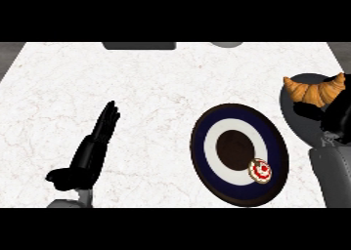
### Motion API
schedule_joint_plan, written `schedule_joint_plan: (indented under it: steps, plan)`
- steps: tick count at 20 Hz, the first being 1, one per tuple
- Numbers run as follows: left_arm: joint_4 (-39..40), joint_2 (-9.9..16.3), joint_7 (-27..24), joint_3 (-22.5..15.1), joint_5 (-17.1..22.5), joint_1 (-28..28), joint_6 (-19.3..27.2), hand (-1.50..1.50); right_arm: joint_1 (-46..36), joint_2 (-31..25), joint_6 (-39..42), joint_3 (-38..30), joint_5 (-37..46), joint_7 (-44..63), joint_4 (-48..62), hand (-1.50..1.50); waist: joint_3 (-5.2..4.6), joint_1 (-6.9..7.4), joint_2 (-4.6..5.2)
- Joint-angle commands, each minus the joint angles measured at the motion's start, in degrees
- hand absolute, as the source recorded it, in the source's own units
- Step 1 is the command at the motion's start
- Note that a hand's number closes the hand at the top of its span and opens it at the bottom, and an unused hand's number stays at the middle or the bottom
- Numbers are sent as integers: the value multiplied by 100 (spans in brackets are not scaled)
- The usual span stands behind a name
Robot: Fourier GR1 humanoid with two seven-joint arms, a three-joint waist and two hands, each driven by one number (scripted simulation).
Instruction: Pick the croissant from the plate and place it in the pan
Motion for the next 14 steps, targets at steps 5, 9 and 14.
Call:
schedule_joint_plan:
  steps: [5,9,14]
  plan:
    - [-523,-30,412,-10,70,72,-28,0,-569,-796,-1379,-977,-1282,-1591,1730,150,5,51,1]
    - [53,29,268,271,192,-407,-198,0,-1162,-971,-1978,-1360,-2000,-2723,3407,150,11,106,42]
    - [43,-62,310,77,-54,-342,-54,0,-1383,-1409,-596,-1647,-2720,-3017,4118,150,16,129,49]
